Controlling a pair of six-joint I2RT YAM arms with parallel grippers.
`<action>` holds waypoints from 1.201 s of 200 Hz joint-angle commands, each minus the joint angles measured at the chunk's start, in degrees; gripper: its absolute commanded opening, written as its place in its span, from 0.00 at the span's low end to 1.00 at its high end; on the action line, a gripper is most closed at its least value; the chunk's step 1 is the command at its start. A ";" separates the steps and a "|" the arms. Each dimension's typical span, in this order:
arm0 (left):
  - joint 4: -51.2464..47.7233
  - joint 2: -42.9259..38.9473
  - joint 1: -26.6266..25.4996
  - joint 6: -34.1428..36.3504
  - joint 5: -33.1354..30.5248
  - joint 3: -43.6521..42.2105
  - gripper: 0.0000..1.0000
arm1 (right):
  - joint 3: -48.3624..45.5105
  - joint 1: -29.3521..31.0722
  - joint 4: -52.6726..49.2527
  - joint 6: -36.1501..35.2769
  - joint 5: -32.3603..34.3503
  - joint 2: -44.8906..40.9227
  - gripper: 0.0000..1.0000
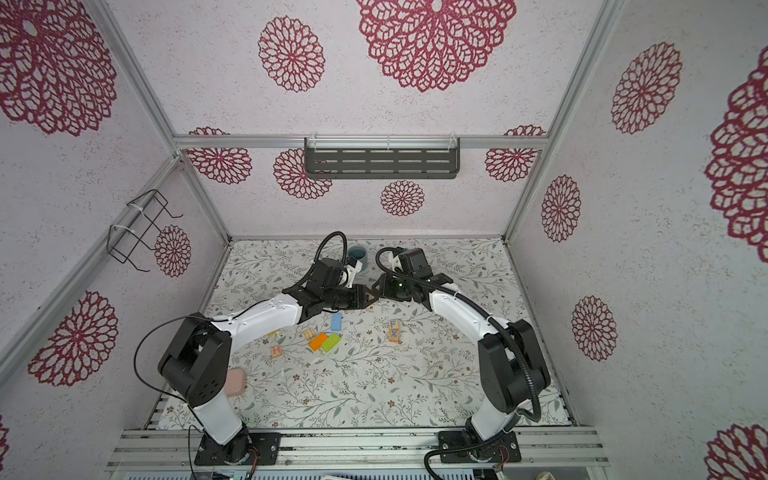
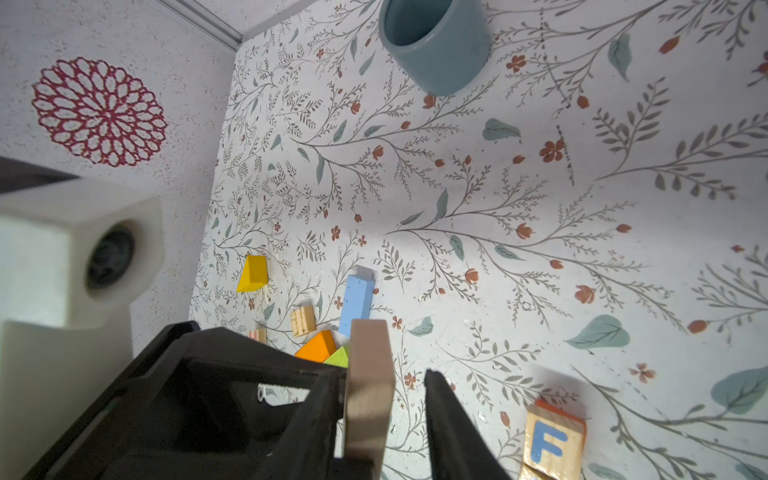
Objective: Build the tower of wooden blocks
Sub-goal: 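Grasp the wooden bar with the right gripper from the left gripper, then carry the wooden bar over the F and X cubes while the left withdraws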
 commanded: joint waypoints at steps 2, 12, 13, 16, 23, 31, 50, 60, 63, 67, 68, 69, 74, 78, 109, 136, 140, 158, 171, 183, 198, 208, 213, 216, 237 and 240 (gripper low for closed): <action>4.06 0.78 -0.55 -0.35 0.77 1.10 0.33 | 1.92 0.72 0.54 0.78 -0.33 0.44 0.34; 4.37 0.74 -0.64 -0.48 0.82 1.10 0.33 | 1.96 0.80 0.70 0.78 -0.68 0.63 0.31; 4.44 0.76 -0.68 -0.46 0.80 1.10 0.33 | 1.96 0.81 0.70 0.78 -0.75 0.62 0.31; 4.55 0.82 -0.64 -0.58 0.80 1.10 0.33 | 1.94 0.80 0.76 0.87 -0.74 0.68 0.30; 4.75 0.87 -0.65 -0.69 0.79 1.10 0.33 | 1.96 0.84 0.71 0.87 -0.89 0.72 0.29; 4.93 0.96 -0.66 -0.81 0.79 1.10 0.33 | 1.92 0.84 0.80 0.91 -0.89 0.71 0.27; 5.37 1.00 -0.67 -1.05 0.71 1.10 0.36 | 1.94 0.84 0.63 0.98 -0.70 0.67 0.24; 5.46 1.08 -0.64 -1.28 0.72 1.10 0.39 | 2.09 0.82 0.32 1.04 -0.54 0.71 0.22; 5.56 1.13 -0.64 -1.31 0.71 1.16 0.40 | 2.09 0.82 0.21 0.90 -0.49 0.66 0.22; 5.68 1.14 -0.65 -1.34 0.73 1.19 0.42 | 2.23 0.83 -0.02 0.83 -0.47 0.72 0.21; 5.67 1.14 -0.64 -1.33 0.72 1.19 0.43 | 2.27 0.82 -0.05 0.85 -0.39 0.76 0.21; 5.66 1.14 -0.64 -1.32 0.71 1.19 0.43 | 2.30 0.82 -0.15 0.81 -0.39 0.78 0.21; 5.65 1.13 -0.68 -1.38 0.71 1.26 0.46 | 2.47 0.84 -0.47 0.59 -0.25 0.71 0.20; 5.66 0.98 -0.62 -1.36 0.72 1.28 0.49 | 2.77 0.85 -0.83 0.45 -0.13 0.71 0.20; 5.16 -0.15 -0.64 -1.20 0.20 1.11 0.84 | 5.24 0.36 -4.97 -2.24 0.83 0.84 0.16; 4.09 -4.02 -0.39 -0.18 -2.47 -1.38 0.98 | 9.60 -1.12 -12.79 -8.15 1.26 1.30 0.14; 4.08 -4.81 -0.37 -0.09 -2.97 -2.06 0.98 | 10.45 -1.44 -14.31 -9.24 1.41 1.38 0.14; 4.09 -8.51 -0.11 0.38 -5.20 -5.65 0.97 | 14.00 -2.53 -20.89 -14.83 1.76 2.00 0.13; 4.16 -11.32 0.12 0.68 -6.74 -8.54 0.97 | 16.41 -2.88 -25.73 -17.98 2.78 2.64 0.14; 4.81 -13.76 0.49 0.54 -7.97 -11.50 0.97 | 17.35 -2.95 -27.98 -19.03 4.23 2.82 0.14; 5.67 -16.60 1.17 0.20 -9.46 -15.06 0.97 | 18.03 -2.91 -29.70 -19.16 3.93 3.21 0.13; 5.96 -18.24 1.71 -0.04 -10.15 -17.18 0.97 | 19.46 -2.82 -32.01 -19.47 3.51 4.28 0.13; 6.16 -19.13 1.89 -0.14 -10.34 -18.22 0.97 | 20.33 -2.74 -33.62 -19.84 3.88 4.91 0.13; 6.30 -19.57 2.05 -0.19 -10.39 -18.81 0.97 | 20.85 -2.70 -34.68 -20.10 4.36 5.32 0.13; 7.17 -22.28 2.60 -0.46 -11.07 -22.47 0.97 | 25.15 -1.34 -42.63 -22.06 11.34 8.05 0.11; 7.28 -22.51 2.61 -0.49 -11.07 -22.91 0.97 | 25.70 -1.20 -43.63 -22.14 12.45 8.38 0.11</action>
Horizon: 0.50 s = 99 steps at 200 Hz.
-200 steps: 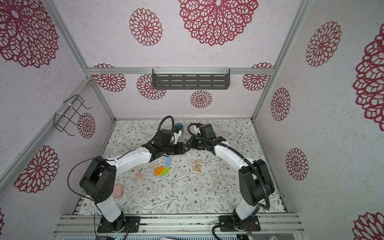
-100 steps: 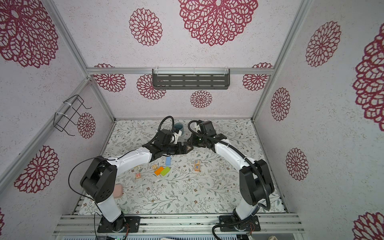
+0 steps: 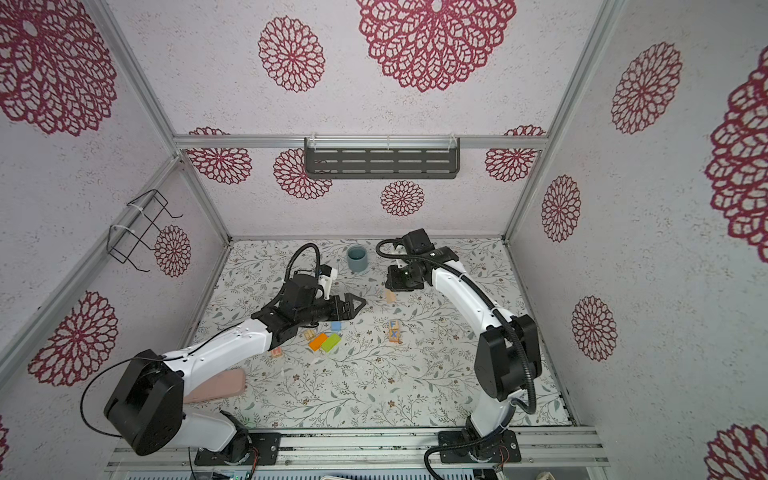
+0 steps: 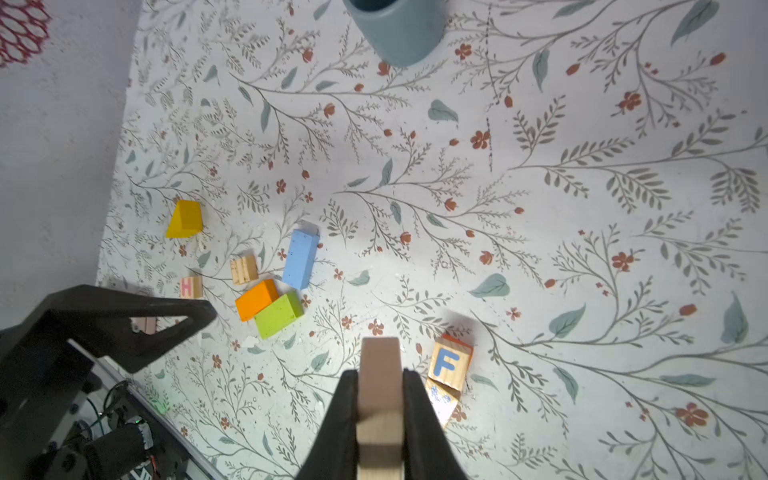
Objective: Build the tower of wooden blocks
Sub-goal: 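Carry the wooden bar over the F and X cubes while the left withdraws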
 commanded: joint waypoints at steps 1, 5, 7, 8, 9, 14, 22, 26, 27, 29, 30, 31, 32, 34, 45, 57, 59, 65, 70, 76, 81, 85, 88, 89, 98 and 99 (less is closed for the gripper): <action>2.23 -2.77 0.80 0.15 -2.11 -3.16 0.97 | 4.83 1.34 -11.81 -3.85 7.77 2.05 0.11; 2.53 -3.04 0.88 0.05 -2.11 -3.70 0.97 | 5.26 1.50 -12.91 -3.86 9.00 2.36 0.11; 2.70 -3.16 0.85 -0.07 -2.11 -4.03 0.97 | 5.40 1.47 -13.33 -3.80 9.64 2.51 0.11; 2.74 -3.23 0.89 -0.10 -2.11 -4.14 0.97 | 5.46 1.56 -13.55 -3.79 9.98 2.54 0.11; 2.81 -3.30 0.87 -0.12 -2.11 -4.24 0.97 | 5.45 1.60 -13.66 -3.74 10.33 2.64 0.11; 3.07 -3.50 0.81 -0.37 -2.11 -4.78 0.97 | 5.41 1.56 -14.42 -3.46 11.87 2.88 0.11; 3.57 -3.71 0.92 -0.77 -1.98 -5.57 0.97 | 4.68 1.59 -14.96 -2.95 14.32 3.00 0.11; 3.95 -3.81 0.89 -0.95 -1.86 -6.00 0.97 | 4.08 1.49 -15.00 -2.69 15.51 3.00 0.11; 4.03 -3.81 0.91 -0.94 -1.85 -6.14 0.97 | 3.93 1.48 -15.00 -2.62 15.73 3.00 0.11; 4.24 -3.86 0.91 -1.10 -1.74 -6.35 0.97 | 3.68 1.49 -15.00 -2.56 16.33 3.03 0.11; 4.30 -3.88 0.92 -1.15 -1.70 -6.45 0.97 | 3.46 1.52 -15.00 -2.56 16.58 3.02 0.11; 4.42 -3.89 0.93 -1.26 -1.69 -6.54 0.97 | 3.27 1.54 -14.95 -2.46 16.70 3.01 0.11; 4.53 -3.90 0.93 -1.27 -1.68 -6.63 0.97 | 3.08 1.50 -14.97 -2.37 16.98 3.05 0.11; 4.69 -3.90 0.84 -1.32 -1.54 -6.80 0.97 | 2.85 1.45 -14.95 -2.28 17.46 3.15 0.11; 5.70 -3.99 0.90 -1.82 -1.22 -7.78 0.97 | 0.80 1.40 -14.39 -1.88 19.38 3.59 0.11; 6.16 -4.08 0.81 -2.07 -0.89 -8.44 0.97 | -1.33 1.33 -13.41 -1.55 20.28 4.45 0.11; 6.20 -4.08 0.82 -2.09 -0.95 -8.51 0.97 | -1.81 1.30 -13.17 -1.46 20.46 4.60 0.11; 6.21 -4.08 0.88 -2.14 -0.88 -8.76 0.97 | -2.65 1.38 -12.48 -1.31 20.81 4.88 0.11; 6.33 -4.08 0.79 -2.17 -0.79 -8.94 0.97 | -3.37 1.23 -12.01 -1.10 21.11 5.26 0.11; 6.47 -4.16 0.80 -2.27 -0.74 -9.21 0.97 | -4.05 1.24 -11.37 -0.92 21.43 5.69 0.11; 6.48 -4.24 0.83 -2.25 -0.75 -9.33 0.97 | -4.53 1.08 -10.93 -0.83 21.55 6.03 0.11; 6.51 -4.26 0.80 -2.32 -0.74 -9.50 0.97 | -4.84 1.04 -10.60 -0.75 21.74 6.17 0.11; 6.48 -4.26 0.78 -2.31 -0.75 -9.59 0.97 | -5.04 1.03 -10.40 -0.66 21.91 6.45 0.11; 6.52 -4.26 0.81 -2.32 -0.77 -9.60 0.97 | -5.12 1.03 -10.28 -0.64 22.00 6.49 0.11; 6.73 -4.30 0.80 -2.46 -0.77 -9.87 0.97 | -5.65 0.85 -9.66 -0.49 22.40 7.03 0.12; 6.78 -4.28 0.78 -2.44 -0.78 -9.92 0.97 | -5.69 0.76 -9.65 -0.46 22.42 7.13 0.12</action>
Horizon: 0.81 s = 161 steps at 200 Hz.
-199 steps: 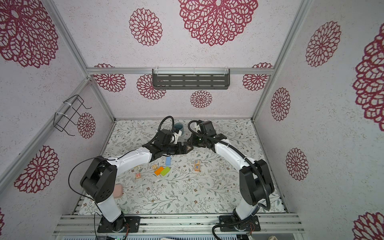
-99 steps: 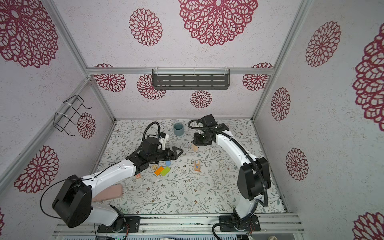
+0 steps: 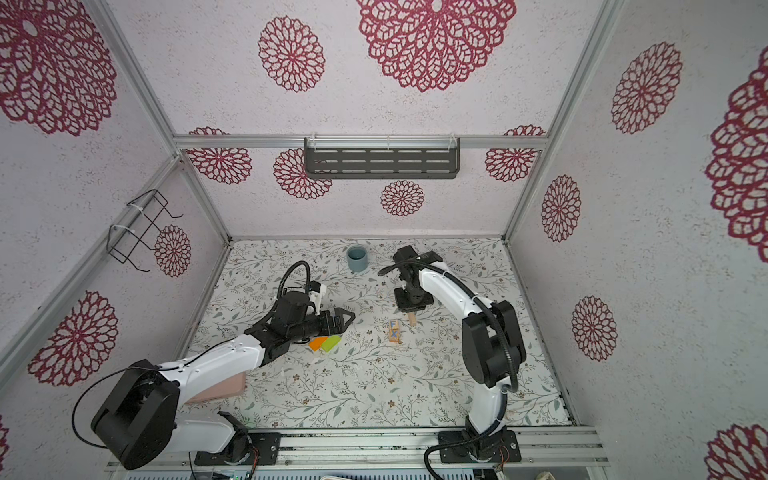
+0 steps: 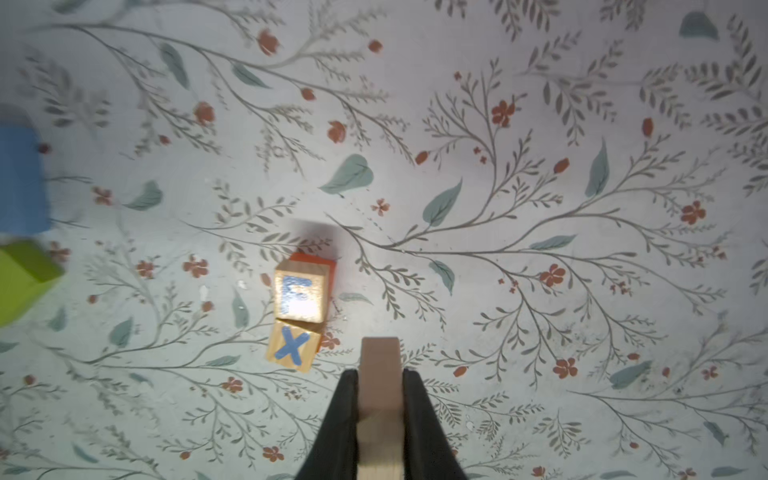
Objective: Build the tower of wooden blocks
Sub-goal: 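Carry the wooden bar over the F and X cubes while the left withdraws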
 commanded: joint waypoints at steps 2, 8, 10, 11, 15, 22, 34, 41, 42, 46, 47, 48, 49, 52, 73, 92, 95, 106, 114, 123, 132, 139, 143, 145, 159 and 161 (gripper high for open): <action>2.55 -1.49 0.19 -0.55 0.41 -0.89 0.97 | -1.10 -0.57 1.03 1.26 3.95 1.10 0.12; 2.66 -1.48 0.16 -0.70 0.31 -0.96 0.97 | -1.30 -0.66 1.48 1.33 4.13 1.50 0.14; 2.61 -1.48 0.13 -0.70 0.33 -1.04 0.97 | -1.38 -0.70 1.61 1.38 4.20 1.61 0.14; 2.60 -1.48 0.13 -0.69 0.30 -1.05 0.97 | -1.41 -0.78 1.67 1.35 4.21 1.68 0.14; 2.59 -1.40 0.12 -0.67 0.25 -1.10 0.97 | -1.56 -0.90 1.96 1.40 4.23 1.81 0.15; 2.59 -1.31 0.14 -0.83 0.11 -1.22 0.97 | -1.76 -1.09 2.47 1.47 4.23 2.29 0.16; 2.59 -1.17 0.12 -0.90 -0.01 -1.31 0.97 | -2.18 -1.57 3.32 1.66 4.19 2.82 0.17; 2.57 -1.13 0.03 -0.85 -0.14 -1.32 0.97 | -2.39 -1.77 3.70 1.64 4.05 3.04 0.18; 2.53 -1.09 0.03 -0.85 -0.15 -1.32 0.97 | -2.44 -1.84 3.82 1.65 4.05 3.09 0.18; 2.51 -1.05 0.02 -0.85 -0.39 -1.24 0.97 | -2.56 -1.95 4.00 1.74 4.01 3.21 0.18; 2.51 -1.09 0.03 -0.85 -0.45 -1.23 0.97 | -2.57 -2.02 4.05 1.75 3.94 3.27 0.18; 2.42 -1.07 -0.01 -0.85 -0.48 -1.23 0.97 | -2.57 -2.10 4.13 1.75 3.95 3.29 0.18; 2.37 -1.01 -0.03 -0.89 -0.50 -1.23 0.97 | -2.62 -2.09 4.16 1.75 3.91 3.31 0.18; 2.29 -0.96 -0.05 -0.79 -0.65 -1.18 0.97 | -2.66 -2.23 4.31 1.75 3.82 3.36 0.19; 0.72 -0.63 -0.49 0.12 -1.62 -0.09 0.97 | -3.30 -2.95 5.28 2.00 3.28 3.54 0.20; -1.95 -0.09 -1.15 1.49 -3.05 1.68 0.98 | -3.79 -3.58 5.94 2.11 2.39 3.67 0.24; -2.40 0.00 -1.24 1.72 -3.32 2.01 0.98 | -3.81 -3.60 6.02 2.06 2.30 3.63 0.24; -3.98 0.35 -1.63 2.42 -4.29 3.10 0.98 | -3.95 -3.73 6.11 2.10 2.31 3.83 0.26; -4.87 0.54 -1.94 2.87 -4.82 3.73 0.98 | -4.06 -3.87 6.24 2.10 2.29 3.92 0.28; -5.52 0.78 -2.28 3.17 -5.36 4.36 0.99 | -4.24 -3.90 6.42 2.01 2.29 3.92 0.30; -6.26 0.97 -2.49 3.34 -5.81 4.89 0.99 | -4.38 -4.09 6.59 2.02 2.37 3.84 0.33; -6.78 1.14 -2.67 3.51 -6.16 5.32 0.99 | -4.51 -4.19 6.72 2.03 2.51 3.75 0.35; -7.16 1.23 -2.77 3.49 -6.40 5.63 0.99 | -4.51 -4.33 6.77 2.16 2.51 3.68 0.36; -7.39 1.28 -2.82 3.51 -6.51 5.78 0.99 | -4.58 -4.32 6.79 2.12 2.61 3.61 0.37; -9.33 1.66 -3.17 4.06 -7.36 7.26 0.99 | -4.69 -4.77 7.12 2.51 3.26 2.71 0.41; -9.69 1.72 -3.20 4.16 -7.50 7.55 0.99 | -4.69 -4.78 7.13 2.56 3.39 2.47 0.41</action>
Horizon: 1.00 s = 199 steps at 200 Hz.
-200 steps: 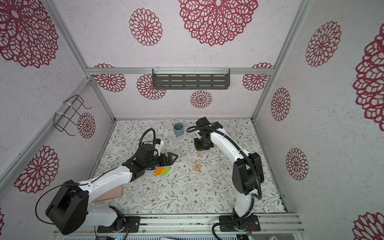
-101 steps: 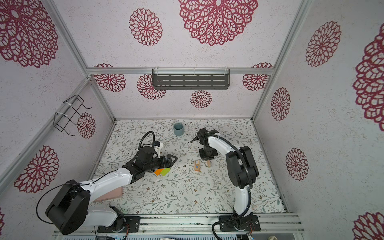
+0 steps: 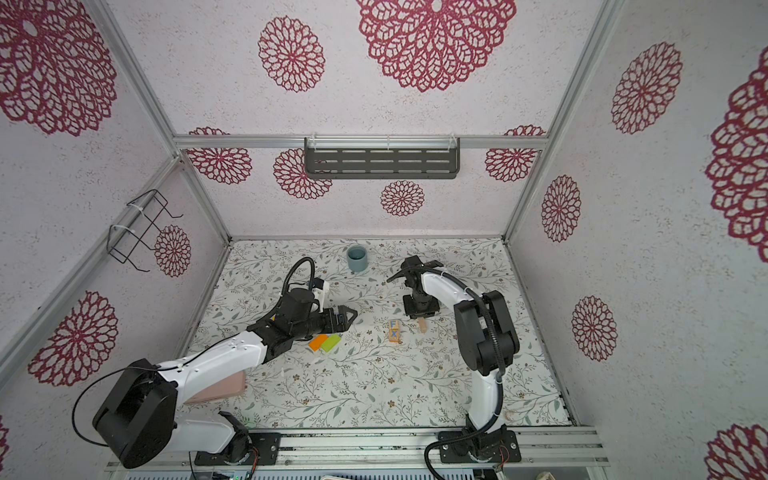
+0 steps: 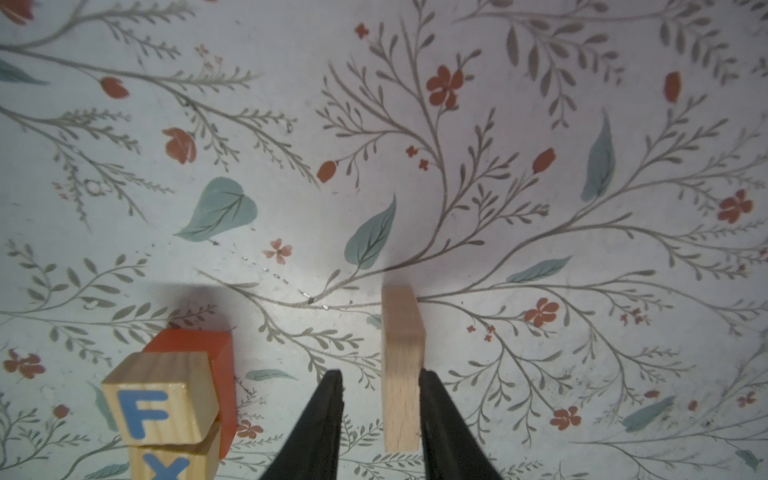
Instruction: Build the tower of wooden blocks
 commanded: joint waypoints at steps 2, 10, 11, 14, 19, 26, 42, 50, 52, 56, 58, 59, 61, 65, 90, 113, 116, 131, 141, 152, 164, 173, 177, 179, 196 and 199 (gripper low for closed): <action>-4.47 1.12 -0.79 1.98 -2.59 2.86 0.99 | -0.12 -0.93 0.00 1.17 1.45 -1.86 0.41; -6.32 1.57 -1.13 2.49 -3.14 4.32 0.97 | -0.43 -1.28 0.50 1.52 1.82 -3.08 0.43; -6.52 1.64 -1.18 2.56 -3.24 4.50 0.97 | -0.51 -1.35 0.59 1.60 1.84 -3.25 0.43; -7.34 1.89 -1.33 2.86 -3.50 5.24 0.96 | -0.76 -1.59 0.91 1.69 1.94 -3.85 0.43; -8.96 2.30 -1.63 3.18 -4.13 6.47 0.95 | -1.09 -1.95 1.58 2.02 2.03 -4.96 0.44; -11.34 3.22 -2.22 3.64 -5.33 8.46 0.93 | -2.21 -2.62 2.88 2.62 1.80 -6.72 0.45; -16.62 6.20 -3.66 4.23 -7.82 13.55 0.88 | -6.28 -5.19 7.11 4.38 0.11 -11.98 0.46; -19.09 8.10 -4.57 4.22 -9.09 16.10 0.84 | -9.45 -7.11 10.36 5.58 -1.74 -15.08 0.47; -19.63 8.53 -4.81 4.26 -9.43 16.97 0.83 | -10.38 -7.59 11.25 5.92 -2.32 -15.94 0.47; -20.88 9.63 -5.22 4.18 -9.95 18.56 0.81 | -12.13 -8.79 13.13 6.66 -3.58 -17.59 0.46; -21.55 10.32 -5.48 4.16 -10.30 19.34 0.80 | -13.18 -9.40 14.07 7.03 -4.25 -18.35 0.46; -21.82 10.59 -5.60 4.15 -10.42 19.75 0.79 | -13.69 -9.76 14.54 7.20 -4.58 -18.84 0.46; -22.51 11.27 -5.77 4.13 -10.57 20.49 0.78 | -14.72 -10.45 15.50 7.69 -5.18 -19.76 0.46; -23.71 12.56 -6.23 4.05 -10.99 22.06 0.76 | -16.83 -11.80 17.43 8.52 -6.66 -21.42 0.46; -30.34 21.88 -9.34 3.90 -12.17 33.69 0.64 | -28.86 -20.54 28.30 13.75 -13.85 -30.96 0.46; -36.97 30.49 -11.98 3.29 -13.64 45.80 0.54 | -35.82 -25.05 33.94 16.44 -15.71 -35.89 0.47; -37.74 31.67 -12.32 3.22 -13.65 47.16 0.53 | -36.50 -25.29 34.60 16.76 -15.75 -36.30 0.47; -40.61 38.05 -13.67 1.94 -13.98 54.48 0.49 | -39.91 -26.65 37.75 18.35 -15.81 -38.21 0.47; -41.55 40.87 -14.51 1.04 -14.28 58.31 0.48 | -41.96 -27.36 40.10 19.54 -15.94 -39.30 0.47; -42.27 43.89 -15.57 -0.10 -14.84 61.93 0.46 | -43.70 -27.95 42.33 20.42 -15.83 -40.39 0.47; -43.00 46.95 -16.86 -1.24 -16.19 65.89 0.44 | -44.81 -28.31 43.83 20.92 -15.81 -41.14 0.47; -43.75 49.31 -17.92 -2.12 -17.56 68.89 0.43 | -45.36 -28.47 44.54 21.03 -15.77 -41.49 0.47; -44.16 50.44 -18.35 -2.61 -18.32 70.26 0.43 | -45.45 -28.50 44.82 21.15 -15.74 -41.69 0.47; -44.40 51.02 -18.58 -2.78 -18.75 71.00 0.43 | -45.48 -28.50 44.98 21.22 -15.79 -41.73 0.47; -46.23 55.42 -19.88 -4.80 -20.91 76.24 0.43 | -45.92 -28.67 45.55 21.36 -15.70 -42.65 0.48; -46.55 56.15 -20.05 -5.22 -21.12 77.11 0.43 | -45.98 -28.72 45.65 21.39 -15.64 -42.80 0.48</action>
